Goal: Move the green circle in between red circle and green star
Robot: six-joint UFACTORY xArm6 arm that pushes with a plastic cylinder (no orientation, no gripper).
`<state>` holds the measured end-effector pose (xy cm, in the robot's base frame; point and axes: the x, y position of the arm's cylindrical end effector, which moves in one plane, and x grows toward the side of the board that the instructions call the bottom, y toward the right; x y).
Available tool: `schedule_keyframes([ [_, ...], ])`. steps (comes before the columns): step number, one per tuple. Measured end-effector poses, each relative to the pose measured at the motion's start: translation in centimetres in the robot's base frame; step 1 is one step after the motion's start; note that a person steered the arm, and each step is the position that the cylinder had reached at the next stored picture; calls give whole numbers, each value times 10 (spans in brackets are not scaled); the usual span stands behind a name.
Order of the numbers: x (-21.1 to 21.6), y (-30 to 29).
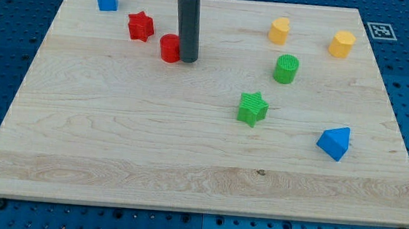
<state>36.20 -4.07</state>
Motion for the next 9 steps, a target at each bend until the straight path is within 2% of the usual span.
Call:
schedule_keyframes([
  [1,4,27],
  [4,46,180],
  [5,46,229],
  [6,28,249],
  [7,20,234],
  [9,6,158],
])
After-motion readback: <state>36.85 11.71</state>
